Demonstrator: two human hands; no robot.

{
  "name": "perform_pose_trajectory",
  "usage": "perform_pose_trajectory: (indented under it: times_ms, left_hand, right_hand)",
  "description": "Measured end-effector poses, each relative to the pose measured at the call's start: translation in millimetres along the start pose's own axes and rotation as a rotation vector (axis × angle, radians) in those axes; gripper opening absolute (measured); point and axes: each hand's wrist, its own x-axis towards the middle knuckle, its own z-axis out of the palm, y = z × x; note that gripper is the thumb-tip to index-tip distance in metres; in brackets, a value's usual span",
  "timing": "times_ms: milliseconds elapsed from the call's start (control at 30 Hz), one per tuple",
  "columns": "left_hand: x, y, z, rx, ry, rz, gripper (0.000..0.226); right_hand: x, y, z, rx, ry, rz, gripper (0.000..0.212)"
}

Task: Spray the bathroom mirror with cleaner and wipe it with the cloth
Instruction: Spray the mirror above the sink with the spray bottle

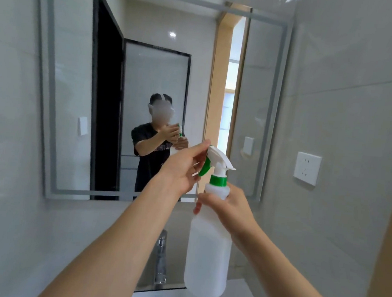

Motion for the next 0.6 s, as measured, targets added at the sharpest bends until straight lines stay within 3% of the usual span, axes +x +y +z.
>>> perform_pose_trajectory:
  times_ms: [367,600]
  left_hand:
    - [-3.3,0.6,-17.0,-0.11,-0.144,-0.063,0.017]
    - [2.2,-0.1,-21.7,-0.203,-0.154,-0.078,0.016]
  right_hand:
    - [-2.9,-3.7,8.2,0.031,-0.014,0.005,0.006]
    - [3.4,-1.9,14.3,0.039,-0.041,0.022,0.005]
